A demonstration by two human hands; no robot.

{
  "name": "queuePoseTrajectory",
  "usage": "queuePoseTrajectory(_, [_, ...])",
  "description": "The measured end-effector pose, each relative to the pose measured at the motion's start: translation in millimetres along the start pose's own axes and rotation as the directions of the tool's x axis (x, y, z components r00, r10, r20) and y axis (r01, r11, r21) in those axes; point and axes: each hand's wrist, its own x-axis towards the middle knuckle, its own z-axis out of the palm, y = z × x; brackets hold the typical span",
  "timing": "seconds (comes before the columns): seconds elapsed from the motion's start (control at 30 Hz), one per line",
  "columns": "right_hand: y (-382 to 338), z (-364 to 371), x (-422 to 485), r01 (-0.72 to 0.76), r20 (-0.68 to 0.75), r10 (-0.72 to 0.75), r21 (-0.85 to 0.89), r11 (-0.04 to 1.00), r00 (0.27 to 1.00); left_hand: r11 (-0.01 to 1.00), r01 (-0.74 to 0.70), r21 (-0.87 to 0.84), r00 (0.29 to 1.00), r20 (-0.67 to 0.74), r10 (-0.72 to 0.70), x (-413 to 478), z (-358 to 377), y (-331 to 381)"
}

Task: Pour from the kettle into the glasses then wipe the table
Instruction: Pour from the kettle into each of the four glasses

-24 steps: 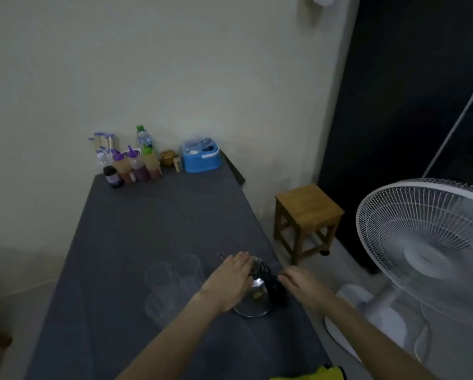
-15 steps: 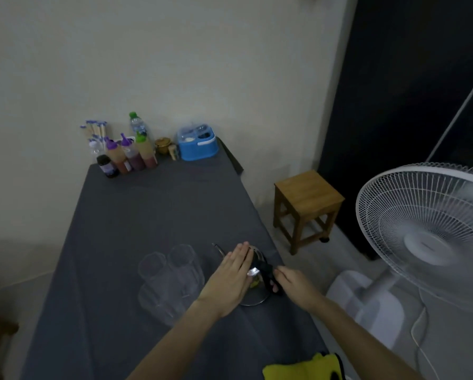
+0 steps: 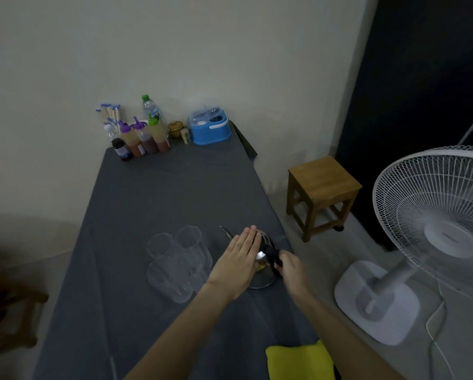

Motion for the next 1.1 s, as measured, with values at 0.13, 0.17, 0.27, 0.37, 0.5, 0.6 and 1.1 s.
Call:
queuePoseTrajectory(0.13, [-2,2,-6,0.014,-0.019,-0.015,-0.027,1.0,1.0,1.0,0.0,0.005,1.0,-0.004,0.0,-1,-3,2])
queuePoseTrajectory(0.17, [-7,5,-10,0.023,-0.036,-0.024,-0.013,1.0,0.999,1.0,0.014,-0.008,1.0,0.004,-0.014,-1,-3,2])
queuePoseTrajectory(0.27, [-19,11,-20,0.04,-0.089,-0.037,0.036,0.999,0.995,0.998,0.06,-0.03,0.998,0.022,-0.059,-2,-7,3])
queuePoseTrajectory(0.37, [-20,14,-23,0.023,-0.13,-0.013,0.076,0.997,0.991,0.996,0.084,-0.028,0.996,0.047,-0.082,-4,-13,6])
queuePoseTrajectory(0.5, [-20,10,-28,-0.015,-0.128,0.028,0.103,0.995,0.991,0.994,0.078,-0.074,0.997,0.035,-0.075,-12,-19,13])
queuePoseTrajectory(0.6, [-24,5,-34,-0.001,-0.128,0.015,0.102,0.995,0.992,0.992,0.08,-0.098,0.996,-0.034,-0.084,-20,-20,18])
queuePoseTrajectory(1.1, [-64,6,-70,0.14,-0.071,-0.142,-0.04,0.989,0.987,0.974,0.083,-0.212,0.952,-0.273,-0.14,-63,-45,19])
